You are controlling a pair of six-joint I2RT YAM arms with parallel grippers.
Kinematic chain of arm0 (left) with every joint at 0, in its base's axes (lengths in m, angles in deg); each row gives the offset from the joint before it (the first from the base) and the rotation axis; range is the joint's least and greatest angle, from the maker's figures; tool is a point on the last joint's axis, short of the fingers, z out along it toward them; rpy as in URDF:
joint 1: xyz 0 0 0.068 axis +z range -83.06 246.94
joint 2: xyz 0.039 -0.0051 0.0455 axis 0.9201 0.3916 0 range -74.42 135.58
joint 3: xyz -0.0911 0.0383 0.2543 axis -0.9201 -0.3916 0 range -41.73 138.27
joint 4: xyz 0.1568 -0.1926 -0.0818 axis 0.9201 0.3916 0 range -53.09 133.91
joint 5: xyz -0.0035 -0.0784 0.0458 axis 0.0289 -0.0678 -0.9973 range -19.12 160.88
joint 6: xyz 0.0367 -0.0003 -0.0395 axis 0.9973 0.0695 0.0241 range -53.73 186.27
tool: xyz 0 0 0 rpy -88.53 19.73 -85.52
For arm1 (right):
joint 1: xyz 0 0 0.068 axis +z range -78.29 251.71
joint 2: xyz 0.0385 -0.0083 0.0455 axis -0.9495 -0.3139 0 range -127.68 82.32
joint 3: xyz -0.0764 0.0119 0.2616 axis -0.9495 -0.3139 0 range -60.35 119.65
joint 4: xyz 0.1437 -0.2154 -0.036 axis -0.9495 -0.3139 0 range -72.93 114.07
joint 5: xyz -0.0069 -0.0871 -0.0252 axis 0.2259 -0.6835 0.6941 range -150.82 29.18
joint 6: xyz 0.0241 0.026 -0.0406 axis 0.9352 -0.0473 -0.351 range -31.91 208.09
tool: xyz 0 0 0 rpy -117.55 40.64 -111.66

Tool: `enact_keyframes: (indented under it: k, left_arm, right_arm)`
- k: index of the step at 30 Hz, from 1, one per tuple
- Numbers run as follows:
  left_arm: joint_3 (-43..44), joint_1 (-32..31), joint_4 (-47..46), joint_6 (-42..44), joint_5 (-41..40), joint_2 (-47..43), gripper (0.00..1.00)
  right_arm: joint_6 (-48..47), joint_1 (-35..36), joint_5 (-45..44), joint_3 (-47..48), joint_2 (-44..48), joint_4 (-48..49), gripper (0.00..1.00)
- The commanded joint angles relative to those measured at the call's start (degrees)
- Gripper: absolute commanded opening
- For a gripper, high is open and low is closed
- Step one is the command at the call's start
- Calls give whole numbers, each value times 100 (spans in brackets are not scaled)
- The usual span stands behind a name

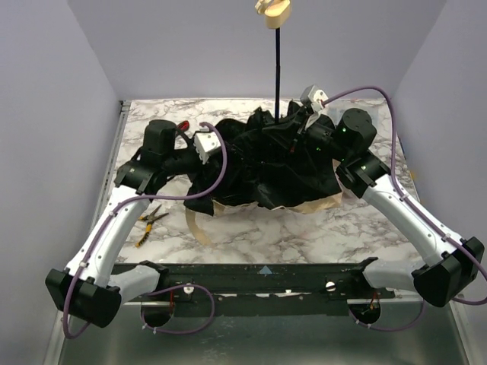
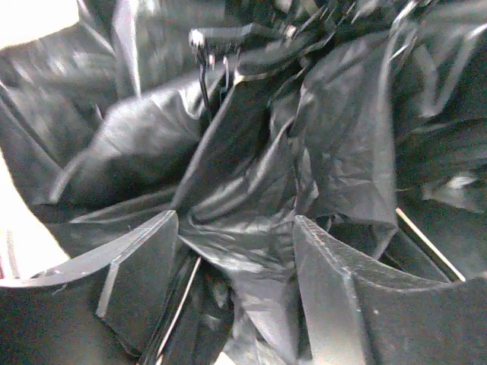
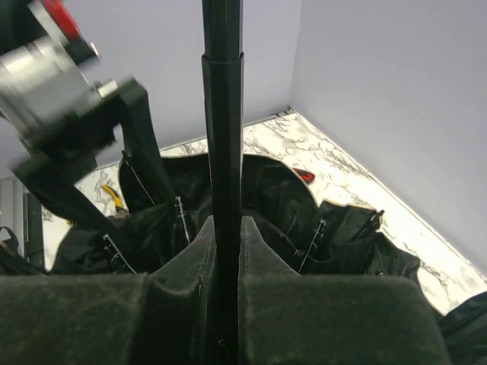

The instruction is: Open the umbrella

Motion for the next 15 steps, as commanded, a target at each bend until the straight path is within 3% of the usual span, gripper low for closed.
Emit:
enact_keyframes:
  k: [1,5,8,11,15]
  left_arm:
    - [937,101,-366,-752,1555,-526,67]
    - [1411,88,-1962,-2448,1845,-515,76]
    - [1679,-96,-2792,-3260,1257,-242,78]
    - [2010,-276,-3191,-3870,1001,127,78]
    - [2058,-712,-3504,-3953,857,331,77]
  right_arm:
    - [-244,-4,426,-12,244,288,0]
    - [-120,27,671,-186,218,380,0]
    - [-59,136,761,-219,192,489,0]
    - [-84,284,788,-219,141,512,0]
    - [-136,484,814,-237,90,582,0]
